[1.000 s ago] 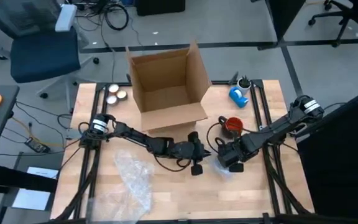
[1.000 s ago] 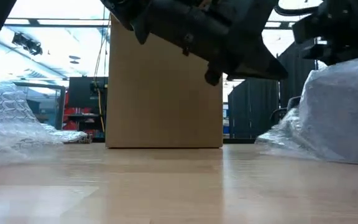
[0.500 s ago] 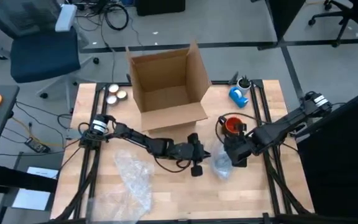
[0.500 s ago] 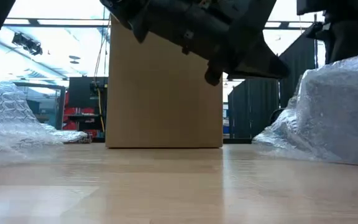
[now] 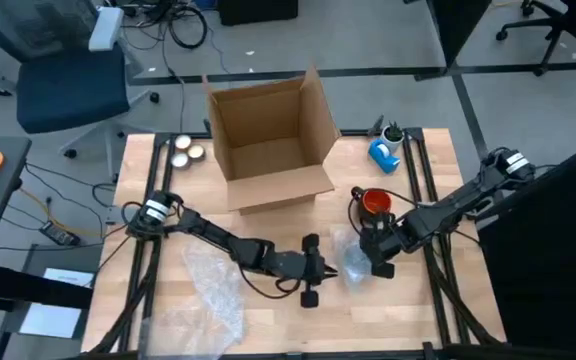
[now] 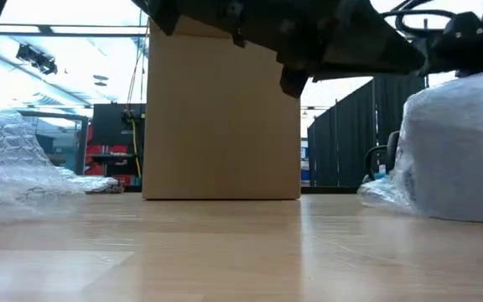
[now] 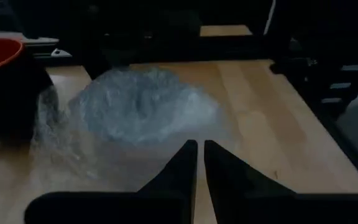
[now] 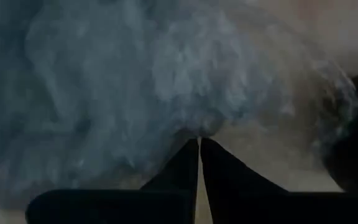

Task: Wrap mug
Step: Wrap the blue mug with the top bubble wrap

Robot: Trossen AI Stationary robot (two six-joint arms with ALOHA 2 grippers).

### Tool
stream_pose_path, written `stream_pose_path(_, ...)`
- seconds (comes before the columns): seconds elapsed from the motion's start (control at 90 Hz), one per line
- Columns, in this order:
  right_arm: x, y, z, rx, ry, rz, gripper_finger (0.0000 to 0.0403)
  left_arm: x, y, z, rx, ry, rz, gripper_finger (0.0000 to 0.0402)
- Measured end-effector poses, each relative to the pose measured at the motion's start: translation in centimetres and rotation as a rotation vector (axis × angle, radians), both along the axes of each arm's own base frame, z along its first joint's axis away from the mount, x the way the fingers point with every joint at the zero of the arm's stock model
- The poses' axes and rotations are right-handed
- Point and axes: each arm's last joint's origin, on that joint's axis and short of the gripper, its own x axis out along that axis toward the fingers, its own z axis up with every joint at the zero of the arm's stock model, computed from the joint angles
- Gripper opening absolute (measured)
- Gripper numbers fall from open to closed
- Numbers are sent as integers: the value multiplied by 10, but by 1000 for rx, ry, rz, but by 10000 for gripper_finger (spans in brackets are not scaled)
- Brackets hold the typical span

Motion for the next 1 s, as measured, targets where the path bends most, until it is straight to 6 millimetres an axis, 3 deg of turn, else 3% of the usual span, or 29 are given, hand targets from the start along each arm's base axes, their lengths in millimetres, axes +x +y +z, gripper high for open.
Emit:
stream_pose_path(0.167,3,0,30,-54,-42,24,0,-1,-5,2,-15,-16,-6,15)
stream_pose_path(0.267,1,-4,36,-94,-61,24,0,-3,-13,3,-24,-32,-23,15)
stream_pose_path(0.522,-5,-10,8,-82,-4,-65,0,-5,-23,0,-28,-55,8,15)
stream_pose_path(0.678,-11,-1,-12,7,-19,-79,0,0,-29,-20,-72,-79,11,15)
stream_pose_path(0.767,-9,5,-16,59,-63,-69,0,4,-31,-30,-102,-93,5,15)
stream_pose_path(1.0,-2,16,-14,175,-163,-38,0,14,-30,-32,-96,-77,10,15)
